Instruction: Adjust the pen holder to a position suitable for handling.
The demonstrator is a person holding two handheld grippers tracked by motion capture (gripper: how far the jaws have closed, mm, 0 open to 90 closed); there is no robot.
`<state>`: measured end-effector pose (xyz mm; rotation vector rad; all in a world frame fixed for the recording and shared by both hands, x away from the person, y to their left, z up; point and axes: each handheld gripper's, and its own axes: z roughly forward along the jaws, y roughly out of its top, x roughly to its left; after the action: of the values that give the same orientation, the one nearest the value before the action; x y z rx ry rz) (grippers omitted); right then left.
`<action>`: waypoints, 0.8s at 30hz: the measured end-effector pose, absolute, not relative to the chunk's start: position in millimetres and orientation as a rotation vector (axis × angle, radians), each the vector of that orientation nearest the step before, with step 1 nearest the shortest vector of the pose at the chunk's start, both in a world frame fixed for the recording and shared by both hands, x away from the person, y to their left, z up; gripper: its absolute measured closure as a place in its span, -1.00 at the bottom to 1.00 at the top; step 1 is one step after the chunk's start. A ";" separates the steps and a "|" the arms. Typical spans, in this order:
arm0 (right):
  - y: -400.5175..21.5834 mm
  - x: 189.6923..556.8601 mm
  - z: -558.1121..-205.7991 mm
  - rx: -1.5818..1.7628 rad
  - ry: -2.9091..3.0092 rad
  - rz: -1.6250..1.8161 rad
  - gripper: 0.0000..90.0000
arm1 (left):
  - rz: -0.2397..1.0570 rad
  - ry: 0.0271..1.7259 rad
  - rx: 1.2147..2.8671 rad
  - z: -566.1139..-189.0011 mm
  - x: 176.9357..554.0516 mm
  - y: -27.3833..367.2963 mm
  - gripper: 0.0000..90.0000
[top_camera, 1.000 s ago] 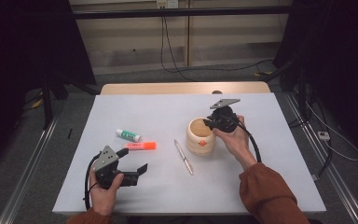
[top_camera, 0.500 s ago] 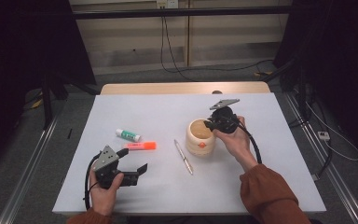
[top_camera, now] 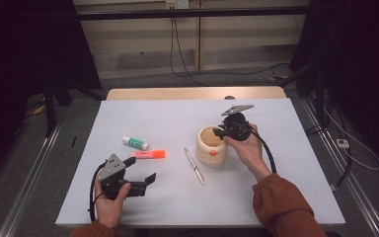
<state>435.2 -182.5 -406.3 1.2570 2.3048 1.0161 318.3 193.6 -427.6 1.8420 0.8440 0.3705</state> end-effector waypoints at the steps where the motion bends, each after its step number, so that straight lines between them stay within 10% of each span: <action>1: -182.7 435.2 -406.7 1.264 2.299 1.027 0.46 | 0.373 0.843 1.842 -427.3 318.0 193.8 -0.87; 14: -199.9 422.0 -397.1 1.255 2.123 1.257 -0.66 | 0.373 0.851 1.836 -427.3 318.3 194.9 -0.87; 24: -218.4 406.3 -395.8 1.226 2.036 1.382 -0.87 | 0.379 0.840 1.838 -426.5 318.3 195.7 -0.87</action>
<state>406.3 -218.4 -395.8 1.2257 2.0361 1.3824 318.3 195.7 -426.5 1.8379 0.8398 0.3794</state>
